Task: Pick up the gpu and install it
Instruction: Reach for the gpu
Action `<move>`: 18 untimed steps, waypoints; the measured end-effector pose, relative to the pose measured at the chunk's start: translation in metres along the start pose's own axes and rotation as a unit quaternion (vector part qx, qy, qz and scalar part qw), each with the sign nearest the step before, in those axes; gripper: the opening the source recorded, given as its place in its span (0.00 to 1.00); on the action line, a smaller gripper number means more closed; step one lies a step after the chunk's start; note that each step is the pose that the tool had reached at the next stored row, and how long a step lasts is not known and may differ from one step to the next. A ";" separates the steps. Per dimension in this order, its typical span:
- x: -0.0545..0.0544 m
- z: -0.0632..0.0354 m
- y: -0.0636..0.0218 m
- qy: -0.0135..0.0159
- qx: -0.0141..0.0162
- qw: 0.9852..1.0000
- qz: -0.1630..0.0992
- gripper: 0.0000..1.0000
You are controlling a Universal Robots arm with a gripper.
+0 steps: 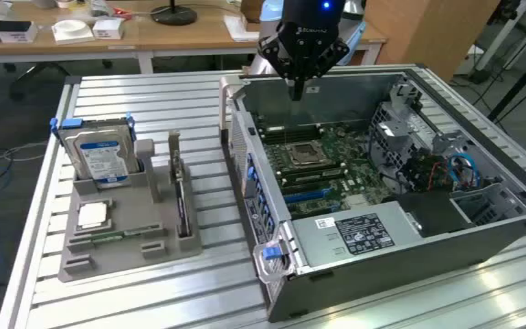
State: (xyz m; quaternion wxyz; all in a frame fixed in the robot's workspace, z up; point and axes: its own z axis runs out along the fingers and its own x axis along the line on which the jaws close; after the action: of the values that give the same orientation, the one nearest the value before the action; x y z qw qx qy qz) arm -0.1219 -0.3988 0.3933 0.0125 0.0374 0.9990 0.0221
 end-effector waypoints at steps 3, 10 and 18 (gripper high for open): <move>0.000 0.0000 0.0000 0.000 0.000 1.000 0.000 0.11; 0.003 0.0000 -0.0002 0.000 0.000 1.000 0.000 0.11; 0.008 0.0001 -0.0006 0.000 0.000 1.000 0.000 0.11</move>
State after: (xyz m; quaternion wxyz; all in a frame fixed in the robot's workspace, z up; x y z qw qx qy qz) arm -0.1294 -0.3988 0.3930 0.0125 0.0374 0.9990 0.0221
